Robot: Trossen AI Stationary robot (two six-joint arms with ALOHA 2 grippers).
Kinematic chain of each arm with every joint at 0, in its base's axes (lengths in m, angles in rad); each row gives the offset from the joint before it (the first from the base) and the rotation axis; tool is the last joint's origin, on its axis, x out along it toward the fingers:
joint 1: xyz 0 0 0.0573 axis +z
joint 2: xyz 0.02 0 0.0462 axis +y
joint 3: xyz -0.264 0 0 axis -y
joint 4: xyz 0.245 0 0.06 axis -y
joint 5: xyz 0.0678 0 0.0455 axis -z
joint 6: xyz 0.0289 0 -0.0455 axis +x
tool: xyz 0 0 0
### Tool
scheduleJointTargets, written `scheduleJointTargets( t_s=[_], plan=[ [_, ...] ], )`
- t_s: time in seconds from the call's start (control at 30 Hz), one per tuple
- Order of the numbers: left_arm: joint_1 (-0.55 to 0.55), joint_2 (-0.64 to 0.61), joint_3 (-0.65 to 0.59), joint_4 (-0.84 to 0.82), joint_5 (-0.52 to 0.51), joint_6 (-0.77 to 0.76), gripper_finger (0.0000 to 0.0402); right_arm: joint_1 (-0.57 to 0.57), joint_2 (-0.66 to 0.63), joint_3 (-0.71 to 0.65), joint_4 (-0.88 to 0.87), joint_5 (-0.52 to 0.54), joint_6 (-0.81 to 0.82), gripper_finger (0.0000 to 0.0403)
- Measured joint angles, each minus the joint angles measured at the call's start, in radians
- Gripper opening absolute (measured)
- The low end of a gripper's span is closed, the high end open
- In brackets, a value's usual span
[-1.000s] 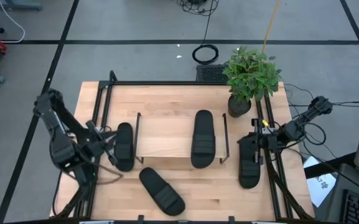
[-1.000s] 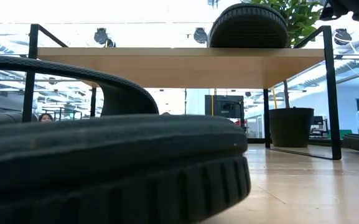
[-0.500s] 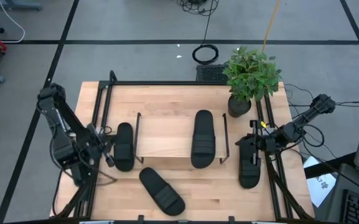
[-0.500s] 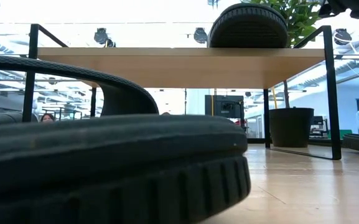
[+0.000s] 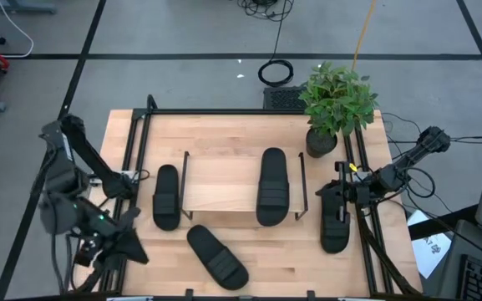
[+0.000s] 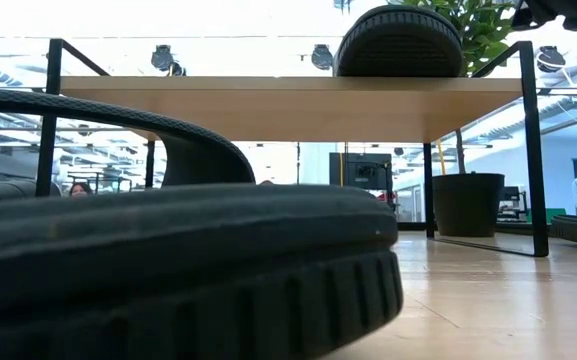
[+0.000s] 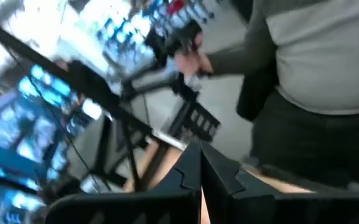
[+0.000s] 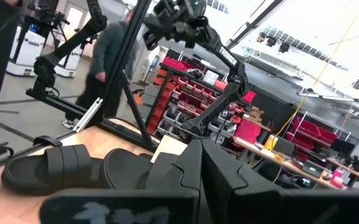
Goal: Pick and place slides into the shelf
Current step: Put the bottom left black slide on the shelf
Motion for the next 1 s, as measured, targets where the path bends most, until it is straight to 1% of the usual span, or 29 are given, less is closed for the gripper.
scheduleJointTargets(
  t_s=[0.07,0.17,0.27,0.37,0.47,0.6,0.7,0.8,0.87,1.0],
  plan=[
    [0.047,-0.003,0.006,-0.002,0.001,0.032,0.0001,0.000,0.000,0.000,0.000,0.000,0.002,0.0000],
    [0.175,-0.003,-0.007,-0.005,0.016,0.034,0.0002,0.000,0.000,0.000,0.000,0.000,0.001,0.0000],
    [0.320,-0.020,-0.039,-0.041,0.126,0.016,0.0001,0.000,0.000,0.000,0.000,0.000,0.000,0.0000],
    [0.436,-0.099,-0.098,-0.025,0.191,-0.048,0.0000,0.000,0.000,0.000,0.000,0.000,0.001,0.0000],
    [0.521,-0.222,-0.198,0.025,0.204,-0.100,0.0000,0.000,0.000,0.000,0.000,0.000,0.010,0.0000],
    [0.557,-0.422,-0.379,0.122,0.205,-0.164,0.0000,0.000,-0.001,0.000,0.000,0.000,0.012,0.0000],
    [0.555,-0.575,-0.520,0.181,0.144,-0.214,0.0000,0.000,-0.001,0.000,0.001,0.000,0.004,0.0000],
    [0.555,-0.697,-0.659,0.231,0.132,-0.227,0.0000,0.000,0.000,0.000,0.010,0.000,0.000,0.0000],
    [0.554,-0.768,-0.749,0.299,0.156,-0.202,0.0000,0.000,-0.001,0.000,0.030,0.000,-0.001,0.0000],
    [0.554,-0.877,-0.930,0.494,0.247,-0.188,0.0000,0.000,-0.001,0.000,0.041,0.000,0.003,0.0000]
  ],
)
